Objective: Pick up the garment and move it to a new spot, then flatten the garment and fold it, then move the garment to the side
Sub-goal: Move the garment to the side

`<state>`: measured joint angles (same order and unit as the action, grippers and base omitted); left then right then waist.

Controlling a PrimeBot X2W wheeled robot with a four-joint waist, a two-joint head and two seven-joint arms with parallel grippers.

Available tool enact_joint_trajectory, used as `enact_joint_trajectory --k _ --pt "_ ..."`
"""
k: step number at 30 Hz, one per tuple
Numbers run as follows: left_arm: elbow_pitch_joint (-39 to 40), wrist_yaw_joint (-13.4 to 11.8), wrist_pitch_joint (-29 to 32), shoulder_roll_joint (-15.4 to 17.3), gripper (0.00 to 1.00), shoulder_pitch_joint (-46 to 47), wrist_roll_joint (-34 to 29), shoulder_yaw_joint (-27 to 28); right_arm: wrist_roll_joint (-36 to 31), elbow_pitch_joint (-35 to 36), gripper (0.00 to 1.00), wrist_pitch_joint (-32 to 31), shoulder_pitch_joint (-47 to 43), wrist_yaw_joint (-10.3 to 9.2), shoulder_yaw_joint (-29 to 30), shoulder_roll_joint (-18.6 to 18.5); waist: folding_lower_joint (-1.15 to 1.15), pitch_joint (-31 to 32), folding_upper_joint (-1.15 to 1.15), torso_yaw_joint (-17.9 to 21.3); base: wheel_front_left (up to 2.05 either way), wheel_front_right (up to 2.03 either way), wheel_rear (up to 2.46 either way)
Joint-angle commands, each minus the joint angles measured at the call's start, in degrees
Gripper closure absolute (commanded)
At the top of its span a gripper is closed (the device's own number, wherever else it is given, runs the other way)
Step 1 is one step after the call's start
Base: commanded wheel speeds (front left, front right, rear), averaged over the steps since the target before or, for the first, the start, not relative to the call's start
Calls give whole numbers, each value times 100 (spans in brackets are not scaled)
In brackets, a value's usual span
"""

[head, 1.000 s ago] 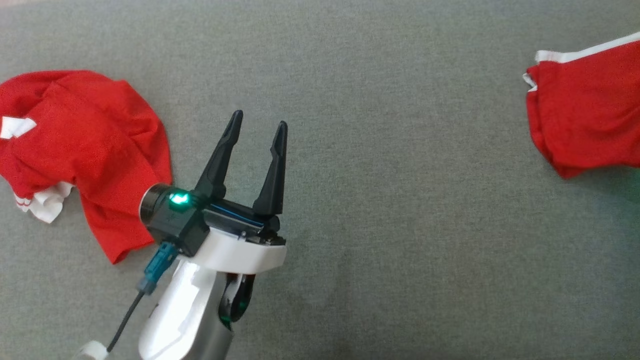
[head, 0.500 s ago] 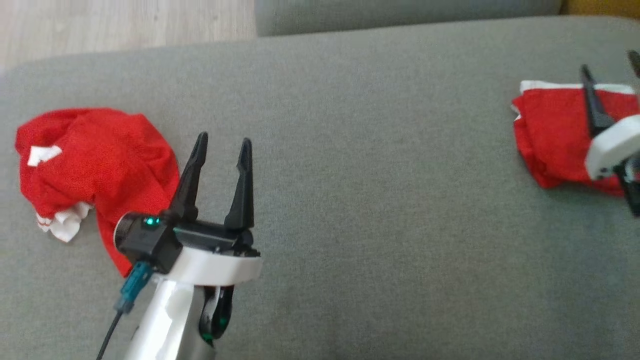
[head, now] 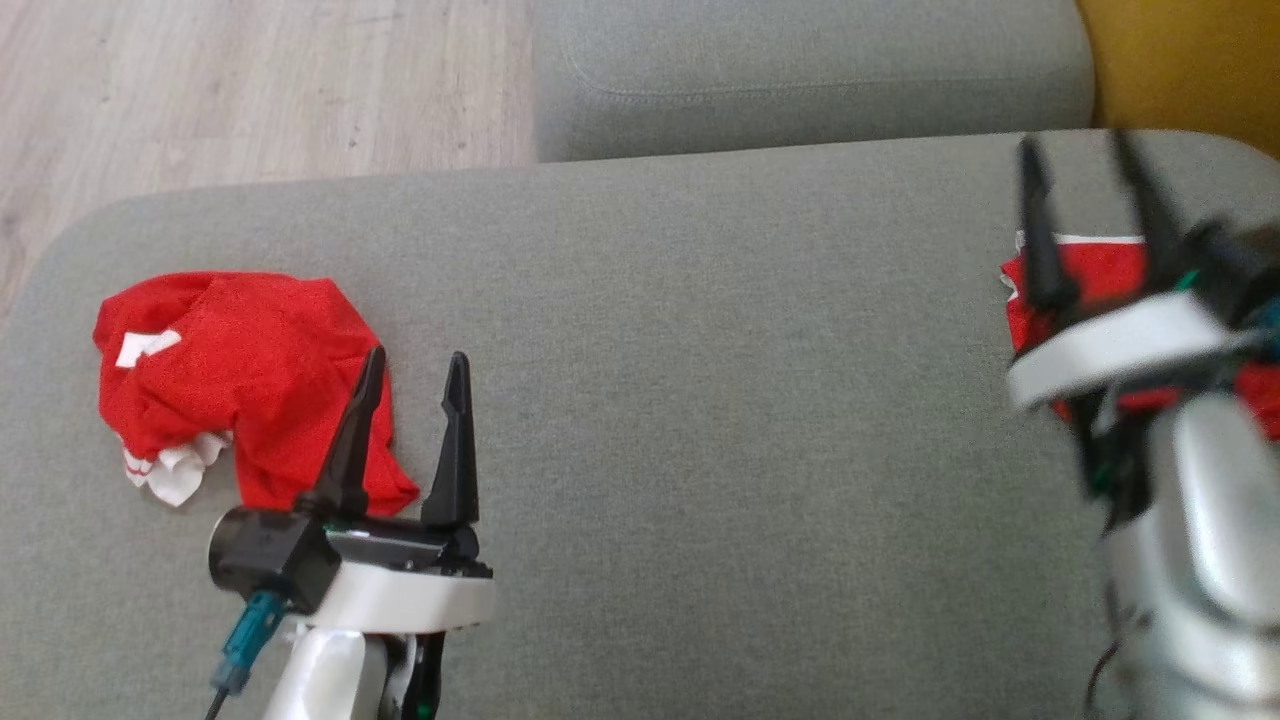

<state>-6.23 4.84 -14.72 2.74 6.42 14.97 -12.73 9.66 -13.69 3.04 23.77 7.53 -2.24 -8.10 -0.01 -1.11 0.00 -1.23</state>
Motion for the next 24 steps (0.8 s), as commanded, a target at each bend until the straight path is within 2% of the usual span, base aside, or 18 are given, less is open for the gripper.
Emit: enact_joint_trajectory --k 1,6,12,24 --pt "222 16 -28 14 0 124 -67 238 31 223 0 55 -153 -4 -78 170 1 31 0 -18 0 0 0" --pt "245 22 -28 14 0 -10 -58 238 2 79 0 567 -976 -4 -72 456 1 65 0 -42 0 0 0" --pt "253 39 -28 14 0 -145 -49 220 -73 -217 0 1086 -1628 -4 -77 518 1 57 0 -55 0 0 0" --pt "184 39 -28 14 0 -214 4 224 125 -42 0 1194 -1795 -4 -55 521 1 -19 0 -70 0 0 0"
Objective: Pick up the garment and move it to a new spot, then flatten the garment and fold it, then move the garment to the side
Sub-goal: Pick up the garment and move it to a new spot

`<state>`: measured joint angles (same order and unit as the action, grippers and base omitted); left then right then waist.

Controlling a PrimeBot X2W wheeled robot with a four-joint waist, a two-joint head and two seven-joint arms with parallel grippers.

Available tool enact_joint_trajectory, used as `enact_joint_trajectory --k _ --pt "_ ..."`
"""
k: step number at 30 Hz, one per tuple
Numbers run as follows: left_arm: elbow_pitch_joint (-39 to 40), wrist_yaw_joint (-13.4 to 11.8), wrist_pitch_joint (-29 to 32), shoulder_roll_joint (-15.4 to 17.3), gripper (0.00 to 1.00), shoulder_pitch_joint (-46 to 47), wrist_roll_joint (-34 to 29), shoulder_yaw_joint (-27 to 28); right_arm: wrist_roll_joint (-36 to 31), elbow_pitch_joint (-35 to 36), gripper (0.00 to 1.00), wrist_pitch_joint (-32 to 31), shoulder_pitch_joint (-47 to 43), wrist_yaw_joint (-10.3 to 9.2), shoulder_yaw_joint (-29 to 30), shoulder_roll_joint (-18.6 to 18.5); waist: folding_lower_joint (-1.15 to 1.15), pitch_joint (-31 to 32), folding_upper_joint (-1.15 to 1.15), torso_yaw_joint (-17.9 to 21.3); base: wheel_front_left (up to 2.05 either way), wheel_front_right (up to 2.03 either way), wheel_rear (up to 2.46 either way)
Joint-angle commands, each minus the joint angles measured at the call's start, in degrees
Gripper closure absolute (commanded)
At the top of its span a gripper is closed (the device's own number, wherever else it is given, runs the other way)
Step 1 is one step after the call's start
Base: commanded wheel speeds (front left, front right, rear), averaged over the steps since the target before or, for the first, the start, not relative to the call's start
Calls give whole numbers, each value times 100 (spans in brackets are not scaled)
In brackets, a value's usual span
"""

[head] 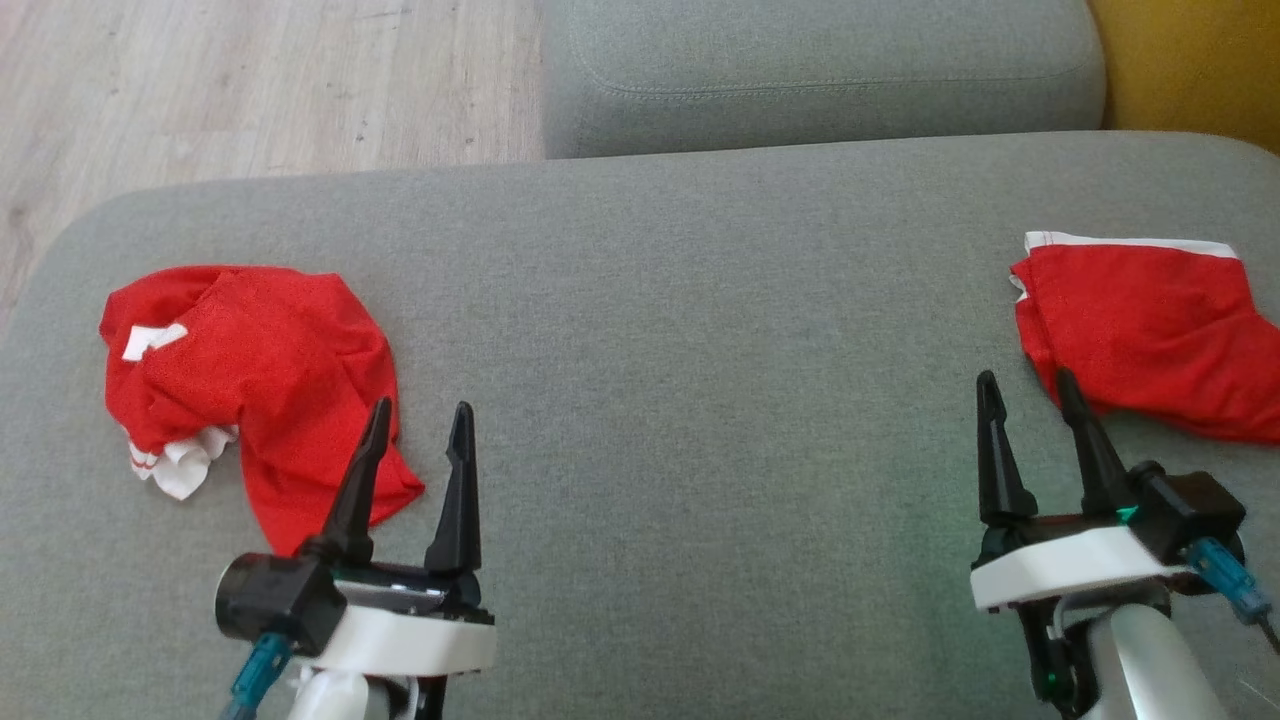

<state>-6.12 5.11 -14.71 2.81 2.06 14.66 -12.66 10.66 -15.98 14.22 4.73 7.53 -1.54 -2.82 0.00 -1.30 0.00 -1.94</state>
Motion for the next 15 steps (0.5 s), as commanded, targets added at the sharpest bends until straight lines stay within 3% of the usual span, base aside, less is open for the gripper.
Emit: enact_joint_trajectory --k 1,15 --pt "174 8 -29 7 0 231 41 213 21 215 0 76 106 -4 -125 -7 0 3 0 -1 0 0 0" --pt "223 -22 -29 7 0 267 48 158 17 384 0 77 46 -4 -175 -6 0 -31 0 -11 0 0 0"
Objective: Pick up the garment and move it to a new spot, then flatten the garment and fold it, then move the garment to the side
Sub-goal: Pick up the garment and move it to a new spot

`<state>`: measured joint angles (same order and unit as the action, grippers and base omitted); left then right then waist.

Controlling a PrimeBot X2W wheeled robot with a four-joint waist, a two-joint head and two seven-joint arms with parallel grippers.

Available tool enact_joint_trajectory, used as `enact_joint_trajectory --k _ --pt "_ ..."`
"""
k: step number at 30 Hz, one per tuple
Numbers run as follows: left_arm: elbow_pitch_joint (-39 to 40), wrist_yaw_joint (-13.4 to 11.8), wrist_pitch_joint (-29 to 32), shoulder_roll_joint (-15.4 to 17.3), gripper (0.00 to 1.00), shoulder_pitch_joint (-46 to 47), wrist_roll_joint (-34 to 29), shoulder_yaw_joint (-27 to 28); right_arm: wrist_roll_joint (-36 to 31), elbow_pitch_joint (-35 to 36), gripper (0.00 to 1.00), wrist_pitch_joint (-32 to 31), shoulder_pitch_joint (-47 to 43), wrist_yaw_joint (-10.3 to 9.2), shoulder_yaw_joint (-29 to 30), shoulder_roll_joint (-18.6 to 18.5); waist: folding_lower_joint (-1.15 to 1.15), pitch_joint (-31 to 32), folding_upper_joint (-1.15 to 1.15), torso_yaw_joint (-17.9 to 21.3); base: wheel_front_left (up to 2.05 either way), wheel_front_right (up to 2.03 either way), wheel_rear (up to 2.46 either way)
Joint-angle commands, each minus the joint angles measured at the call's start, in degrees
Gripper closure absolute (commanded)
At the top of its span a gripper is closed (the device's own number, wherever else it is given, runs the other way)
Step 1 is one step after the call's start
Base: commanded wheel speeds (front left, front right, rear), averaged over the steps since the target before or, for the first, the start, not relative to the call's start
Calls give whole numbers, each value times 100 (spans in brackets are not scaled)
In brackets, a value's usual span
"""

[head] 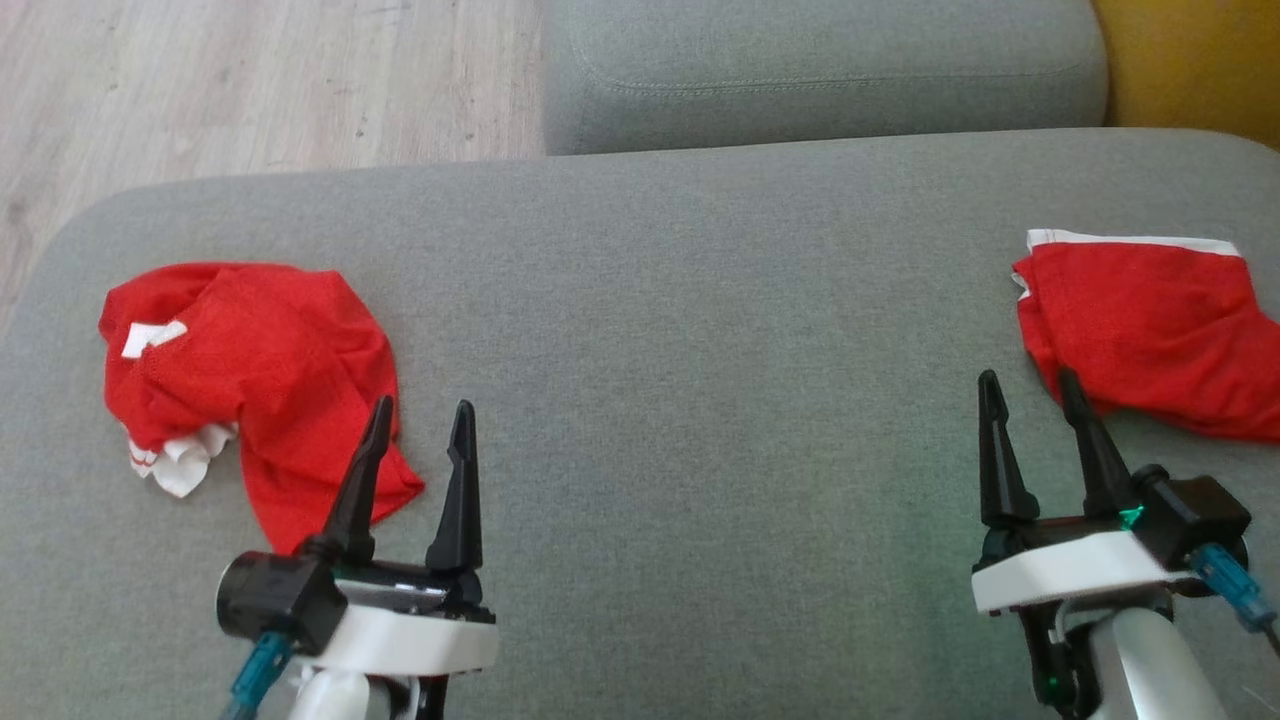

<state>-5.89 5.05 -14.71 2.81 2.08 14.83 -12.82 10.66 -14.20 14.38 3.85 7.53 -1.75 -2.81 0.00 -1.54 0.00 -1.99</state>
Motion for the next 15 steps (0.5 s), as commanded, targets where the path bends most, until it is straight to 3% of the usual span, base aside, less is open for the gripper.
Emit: enact_joint_trajectory --k 1,7,15 --pt "195 -12 -29 7 0 276 28 174 20 211 0 62 135 -4 -150 -7 0 -18 0 -16 0 0 0" --pt "180 -39 -29 7 0 339 -54 275 29 238 0 62 127 -4 -256 -7 0 -84 0 -220 0 0 0" --pt "152 -69 -29 7 0 305 -167 485 90 261 0 62 63 -4 -401 -7 0 -77 0 -831 0 0 0"
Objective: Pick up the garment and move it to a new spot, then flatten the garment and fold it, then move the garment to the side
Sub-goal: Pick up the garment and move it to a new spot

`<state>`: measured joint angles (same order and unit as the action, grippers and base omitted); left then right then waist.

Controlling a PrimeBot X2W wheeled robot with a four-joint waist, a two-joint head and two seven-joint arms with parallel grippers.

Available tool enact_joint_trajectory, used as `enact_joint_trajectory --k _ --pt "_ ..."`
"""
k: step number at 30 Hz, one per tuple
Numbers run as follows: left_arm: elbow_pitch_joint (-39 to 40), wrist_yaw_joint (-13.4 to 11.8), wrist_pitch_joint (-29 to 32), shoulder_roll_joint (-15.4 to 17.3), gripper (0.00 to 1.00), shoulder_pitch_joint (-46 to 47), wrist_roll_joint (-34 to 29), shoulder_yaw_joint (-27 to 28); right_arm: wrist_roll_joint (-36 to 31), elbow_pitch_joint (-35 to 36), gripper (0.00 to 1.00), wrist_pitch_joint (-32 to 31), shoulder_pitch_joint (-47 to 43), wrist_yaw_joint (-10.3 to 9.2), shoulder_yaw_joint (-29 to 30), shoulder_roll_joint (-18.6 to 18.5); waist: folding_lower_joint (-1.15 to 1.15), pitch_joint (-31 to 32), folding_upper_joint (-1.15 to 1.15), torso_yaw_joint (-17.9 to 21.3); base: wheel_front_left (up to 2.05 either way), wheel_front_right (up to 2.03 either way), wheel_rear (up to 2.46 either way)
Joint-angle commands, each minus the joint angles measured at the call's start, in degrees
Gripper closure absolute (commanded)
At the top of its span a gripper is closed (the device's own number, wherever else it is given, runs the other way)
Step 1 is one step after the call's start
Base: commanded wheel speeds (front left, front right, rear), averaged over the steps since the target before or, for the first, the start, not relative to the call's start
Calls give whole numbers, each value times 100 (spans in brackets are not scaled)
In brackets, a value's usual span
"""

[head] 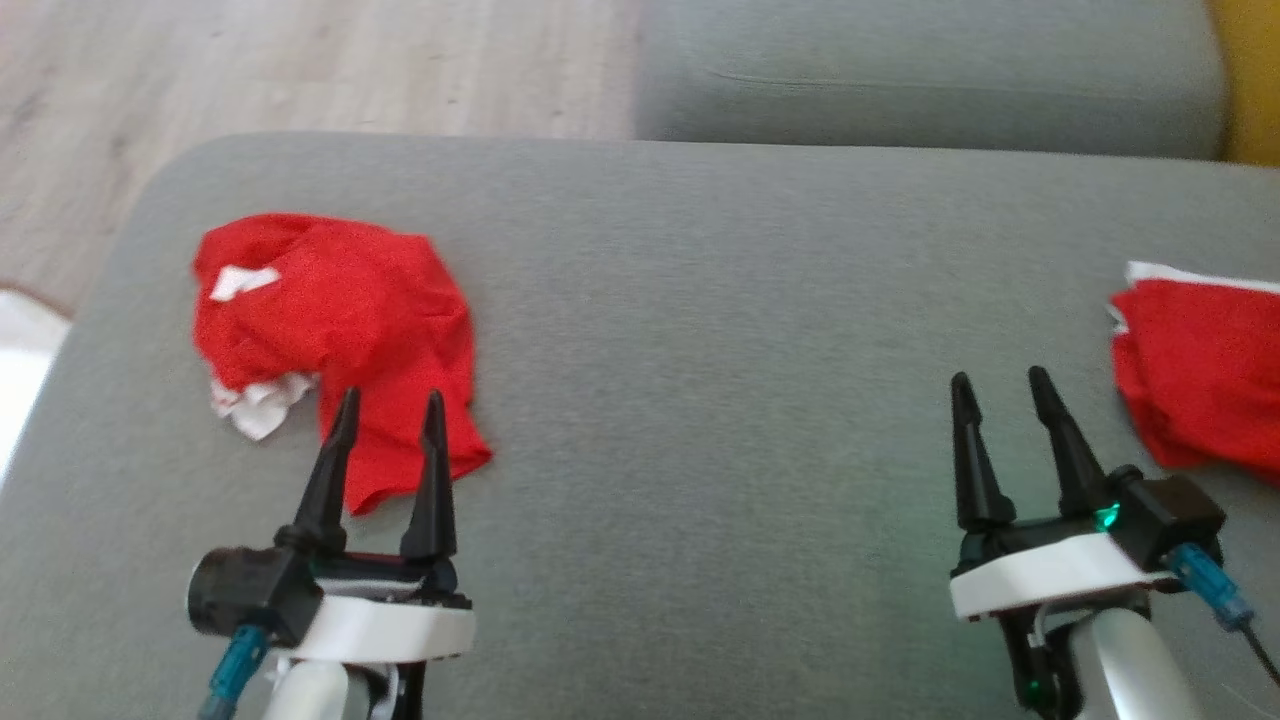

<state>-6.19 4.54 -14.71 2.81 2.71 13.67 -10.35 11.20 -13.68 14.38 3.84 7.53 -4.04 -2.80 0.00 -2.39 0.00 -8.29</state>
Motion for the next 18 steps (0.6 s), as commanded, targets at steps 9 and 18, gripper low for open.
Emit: enact_joint_trajectory --k 9,18 --pt "192 -75 -29 7 0 114 -107 394 159 137 0 62 -43 -4 -459 -8 0 109 0 -926 0 0 0" --pt "205 -49 -29 7 0 14 -158 515 303 75 0 62 -76 -4 -708 -8 0 192 0 -1371 0 0 0"
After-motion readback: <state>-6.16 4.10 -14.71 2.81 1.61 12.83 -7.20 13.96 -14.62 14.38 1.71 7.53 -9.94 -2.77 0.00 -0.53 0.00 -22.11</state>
